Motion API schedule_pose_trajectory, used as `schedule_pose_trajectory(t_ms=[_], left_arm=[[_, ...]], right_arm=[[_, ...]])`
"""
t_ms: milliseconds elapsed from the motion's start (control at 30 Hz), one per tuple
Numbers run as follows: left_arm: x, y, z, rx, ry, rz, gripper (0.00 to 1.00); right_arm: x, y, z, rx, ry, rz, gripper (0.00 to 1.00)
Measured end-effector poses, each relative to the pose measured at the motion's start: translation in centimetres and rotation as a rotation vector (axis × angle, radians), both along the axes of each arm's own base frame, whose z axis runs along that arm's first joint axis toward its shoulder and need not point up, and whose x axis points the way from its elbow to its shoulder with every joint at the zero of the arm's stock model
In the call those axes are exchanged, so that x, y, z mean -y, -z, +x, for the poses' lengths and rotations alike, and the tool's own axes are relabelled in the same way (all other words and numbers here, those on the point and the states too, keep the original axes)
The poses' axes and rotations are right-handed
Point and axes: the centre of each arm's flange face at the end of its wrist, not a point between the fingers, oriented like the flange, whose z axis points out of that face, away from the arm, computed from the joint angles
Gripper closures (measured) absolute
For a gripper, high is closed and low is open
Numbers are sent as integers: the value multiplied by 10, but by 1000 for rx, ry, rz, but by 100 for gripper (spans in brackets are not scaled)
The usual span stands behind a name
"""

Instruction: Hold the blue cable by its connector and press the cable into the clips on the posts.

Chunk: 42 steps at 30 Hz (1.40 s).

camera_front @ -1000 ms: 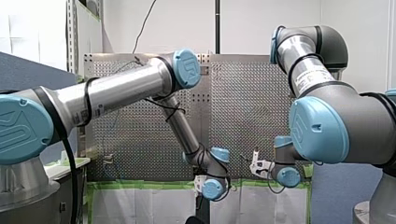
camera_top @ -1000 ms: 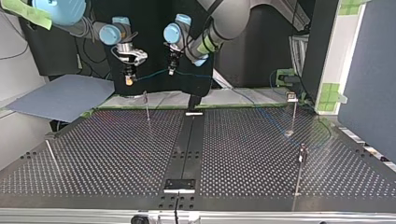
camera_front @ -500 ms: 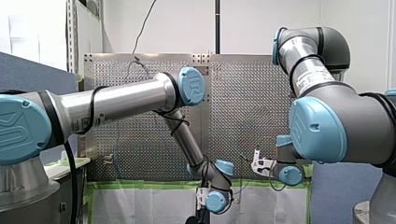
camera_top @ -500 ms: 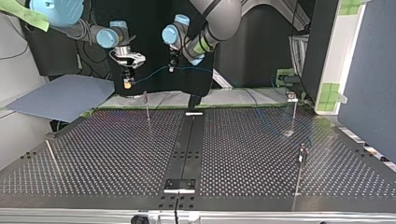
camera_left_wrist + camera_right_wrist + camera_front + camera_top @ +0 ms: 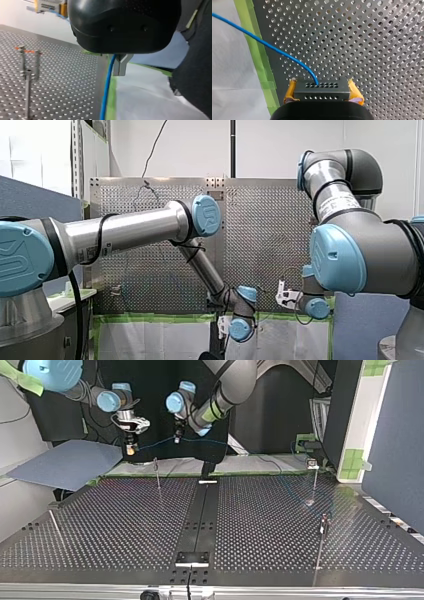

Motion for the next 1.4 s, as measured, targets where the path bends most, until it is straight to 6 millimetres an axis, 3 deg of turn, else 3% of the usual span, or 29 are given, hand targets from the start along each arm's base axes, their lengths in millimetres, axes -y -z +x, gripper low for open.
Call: schedule_pose_trajectory(t_ms=[267,633,833,1033,1400], left_arm=[[15,-30,21,35,-40,-29,100],[15,-47,17,46,-81,-15,100],[13,-65,14,72,-77,-12,100],[8,-65,9,74,-78,9,100],[12,-72,17,94,-72,18,100]], right_arm=[[7,21,-7,-9,-3,21,100],[22,52,-18,-33,6,54,100],[30,52,-24,-38,-2,50,100],[32,49,-28,-72,-41,46,100],[45,12,-30,-77,-106,8,100]])
